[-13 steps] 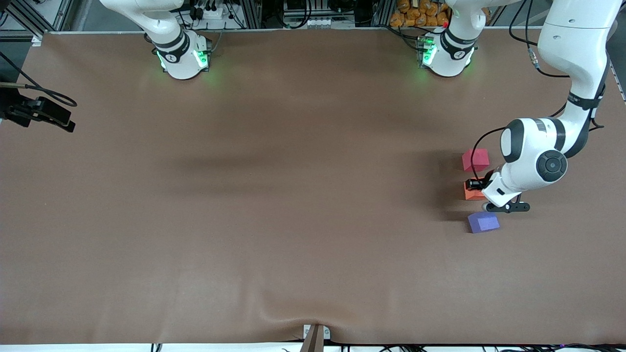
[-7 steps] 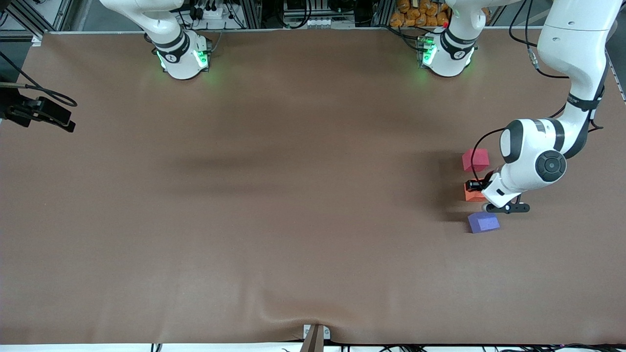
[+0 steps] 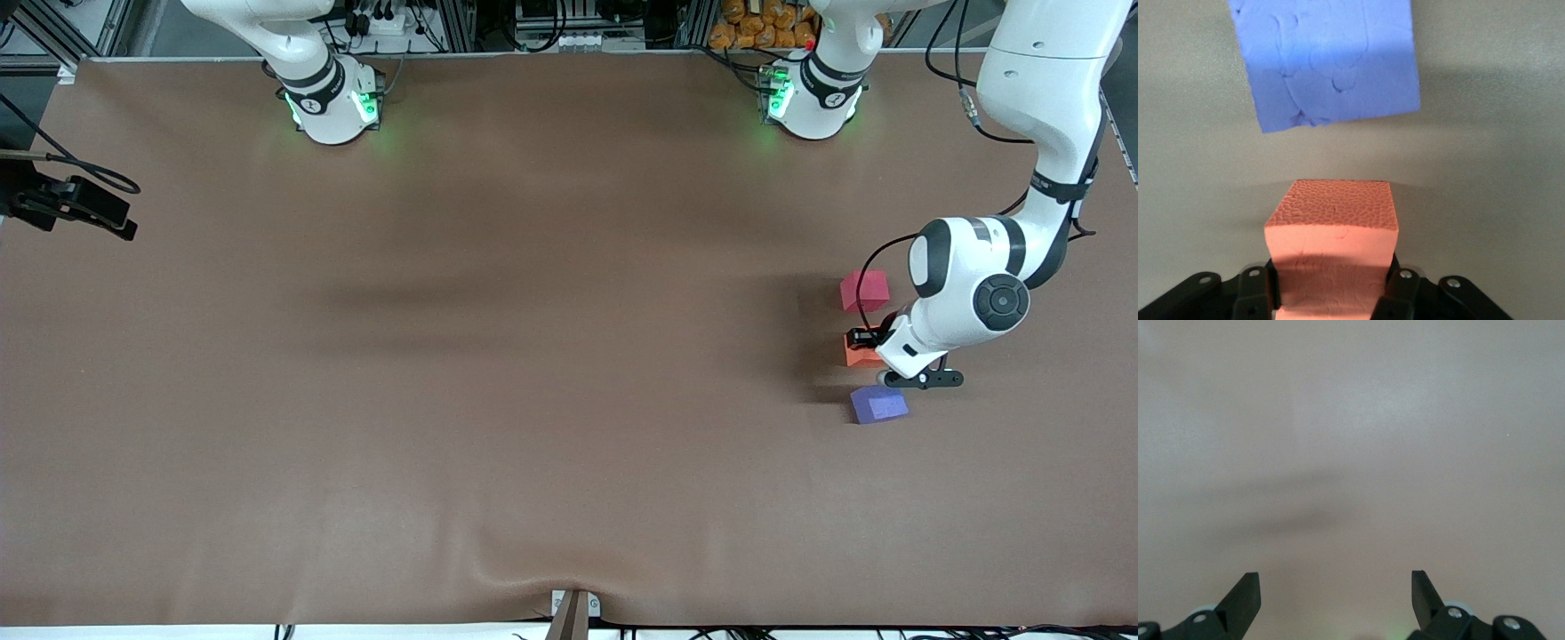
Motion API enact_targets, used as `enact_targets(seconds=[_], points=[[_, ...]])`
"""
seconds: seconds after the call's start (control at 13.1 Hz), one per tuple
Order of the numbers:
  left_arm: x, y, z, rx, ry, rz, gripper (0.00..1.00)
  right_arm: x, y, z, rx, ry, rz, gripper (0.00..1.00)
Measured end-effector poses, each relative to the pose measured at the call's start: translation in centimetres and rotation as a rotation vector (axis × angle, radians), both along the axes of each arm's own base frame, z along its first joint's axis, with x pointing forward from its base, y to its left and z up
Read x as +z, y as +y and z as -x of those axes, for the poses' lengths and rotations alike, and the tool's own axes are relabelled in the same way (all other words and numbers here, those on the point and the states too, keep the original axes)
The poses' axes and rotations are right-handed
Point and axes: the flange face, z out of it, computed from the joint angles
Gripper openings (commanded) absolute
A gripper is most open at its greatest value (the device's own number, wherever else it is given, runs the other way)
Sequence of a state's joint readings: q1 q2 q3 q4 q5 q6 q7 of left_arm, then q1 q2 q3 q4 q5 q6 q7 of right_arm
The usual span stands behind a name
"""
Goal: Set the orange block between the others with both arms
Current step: 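Lower the orange cube between the pink and blue cubes, then open the left gripper and raise it off the orange cube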
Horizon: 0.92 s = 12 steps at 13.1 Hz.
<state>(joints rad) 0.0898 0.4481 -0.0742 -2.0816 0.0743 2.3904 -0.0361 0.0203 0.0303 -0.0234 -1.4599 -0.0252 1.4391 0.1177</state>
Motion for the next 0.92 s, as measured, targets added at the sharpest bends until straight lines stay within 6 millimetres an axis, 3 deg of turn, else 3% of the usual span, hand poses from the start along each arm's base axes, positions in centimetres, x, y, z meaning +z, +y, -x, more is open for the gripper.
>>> enact_targets(seconds=[0.23, 0.38, 0.46, 0.92], points=[[-0.02, 0.02, 0.0, 0.0, 0.0, 0.0, 0.38, 0.0, 0.0, 0.0, 0.0, 0.0, 0.0, 1.0], [-0.03, 0.02, 0.0, 0.0, 0.0, 0.0, 0.47, 0.0, 0.01, 0.0, 0.0, 0.0, 0.0, 1.0], [-0.03, 0.02, 0.0, -0.003, 0.0, -0.002, 0.99, 0.0, 0.02, 0.0, 0.0, 0.0, 0.0, 1.0], [-0.43, 0.03, 0.05, -0.016, 0.005, -0.01, 1.0, 0.0, 0.08, 0.0, 0.001, 0.0, 0.0, 1.0]])
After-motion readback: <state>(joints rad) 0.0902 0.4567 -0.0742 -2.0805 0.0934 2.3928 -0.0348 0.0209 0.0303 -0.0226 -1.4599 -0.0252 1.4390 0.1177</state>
